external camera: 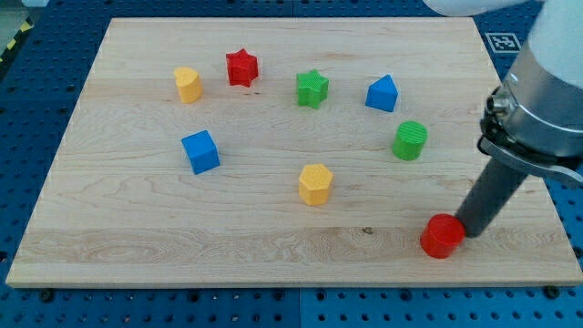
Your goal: Move the red circle below the yellow hexagon
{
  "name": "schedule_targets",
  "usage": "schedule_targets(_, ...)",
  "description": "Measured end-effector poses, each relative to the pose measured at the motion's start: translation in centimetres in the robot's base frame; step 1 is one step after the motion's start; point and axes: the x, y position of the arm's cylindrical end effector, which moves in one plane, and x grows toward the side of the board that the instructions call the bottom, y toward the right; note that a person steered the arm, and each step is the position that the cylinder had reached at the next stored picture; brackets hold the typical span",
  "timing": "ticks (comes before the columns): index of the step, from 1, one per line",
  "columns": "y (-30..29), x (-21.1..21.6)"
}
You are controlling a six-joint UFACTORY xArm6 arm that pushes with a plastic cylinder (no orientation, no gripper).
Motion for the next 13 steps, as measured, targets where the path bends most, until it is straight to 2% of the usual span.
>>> schedule_targets(1,0.5,1.7)
schedule_targets(3,-0.4,1.8)
schedule_targets(5,-5.7,0.7)
schedule_targets(9,-7.0,-1.0)
schedule_targets(13,-12.3,-1.0)
